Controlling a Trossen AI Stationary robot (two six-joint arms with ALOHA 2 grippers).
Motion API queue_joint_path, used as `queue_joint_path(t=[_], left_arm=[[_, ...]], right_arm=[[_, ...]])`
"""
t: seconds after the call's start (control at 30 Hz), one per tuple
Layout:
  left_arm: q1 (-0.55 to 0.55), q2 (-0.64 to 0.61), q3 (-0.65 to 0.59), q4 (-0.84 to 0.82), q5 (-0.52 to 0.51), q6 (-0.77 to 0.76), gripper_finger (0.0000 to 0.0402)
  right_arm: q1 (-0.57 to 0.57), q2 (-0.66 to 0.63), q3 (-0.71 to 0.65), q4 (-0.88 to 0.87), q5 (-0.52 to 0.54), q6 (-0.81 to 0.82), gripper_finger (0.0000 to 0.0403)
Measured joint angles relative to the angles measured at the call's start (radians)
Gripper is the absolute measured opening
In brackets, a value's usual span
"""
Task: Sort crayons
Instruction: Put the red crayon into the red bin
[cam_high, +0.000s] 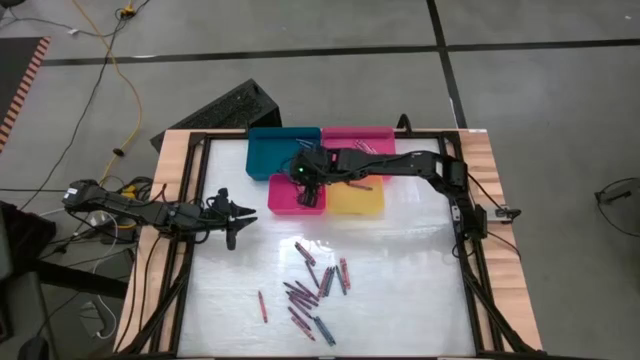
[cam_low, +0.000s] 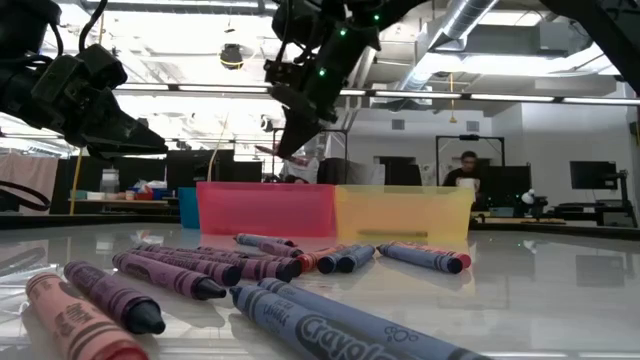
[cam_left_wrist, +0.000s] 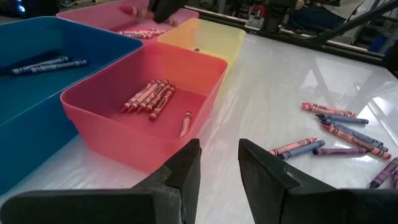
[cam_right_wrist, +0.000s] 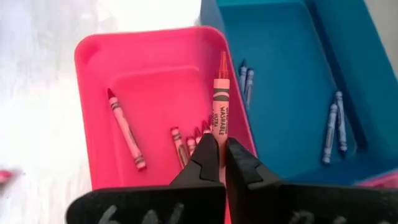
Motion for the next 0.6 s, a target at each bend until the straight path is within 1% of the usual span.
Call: queue_joint_path(t=[0.2,0.43,0.6], left_arm=[[0.000,0.000,0.000,0.000,-0.001,0.000,0.0098],[0.000,0.000,0.000,0.000,-0.002,0.002,0.0098],[0.000,0.000,0.000,0.000,-0.001,0.001,0.0098]], right_arm=[[0.000,0.000,-0.076,0.124,0.000,-0.005,0.0008],[0.002,0.000,-0.087,0.160,0.000,0.008,0.0008],[0.005,0.001,-0.129,0.228,0.000,0.027,0.0008]])
